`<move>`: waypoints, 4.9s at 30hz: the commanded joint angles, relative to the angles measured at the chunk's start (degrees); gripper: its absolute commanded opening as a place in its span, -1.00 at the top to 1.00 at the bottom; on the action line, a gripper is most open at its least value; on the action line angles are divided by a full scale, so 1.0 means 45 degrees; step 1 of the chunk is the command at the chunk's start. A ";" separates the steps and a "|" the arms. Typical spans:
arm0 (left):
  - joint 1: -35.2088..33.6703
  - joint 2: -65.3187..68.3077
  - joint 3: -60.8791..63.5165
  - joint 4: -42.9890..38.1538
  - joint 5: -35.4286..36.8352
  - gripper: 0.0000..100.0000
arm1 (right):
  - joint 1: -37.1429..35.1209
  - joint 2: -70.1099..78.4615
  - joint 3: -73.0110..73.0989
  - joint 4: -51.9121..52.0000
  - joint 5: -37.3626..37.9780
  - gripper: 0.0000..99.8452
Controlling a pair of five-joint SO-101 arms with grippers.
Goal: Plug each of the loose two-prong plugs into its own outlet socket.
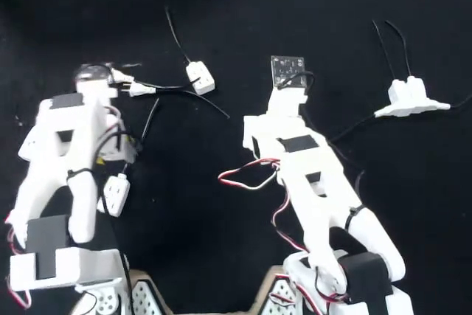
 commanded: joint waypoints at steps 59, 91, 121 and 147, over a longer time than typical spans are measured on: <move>0.4484 -0.2090 0.0068 0.2716 -0.0527 0.58 | 0.0195 -0.0557 -0.1084 0.0000 -0.0059 0.75; 0.2198 0.2637 -0.0244 -0.3888 0.4591 0.76 | 0.0195 -0.0479 -0.1084 0.0000 -0.0059 0.75; 0.0361 -0.2833 0.0772 0.2364 -0.4083 0.57 | 0.0195 -0.0479 -0.1084 -0.0020 -0.0059 0.75; 0.0440 -0.2989 0.5187 0.1192 -0.9475 0.57 | 0.0195 -0.0518 -0.1084 -0.0020 -0.0059 0.75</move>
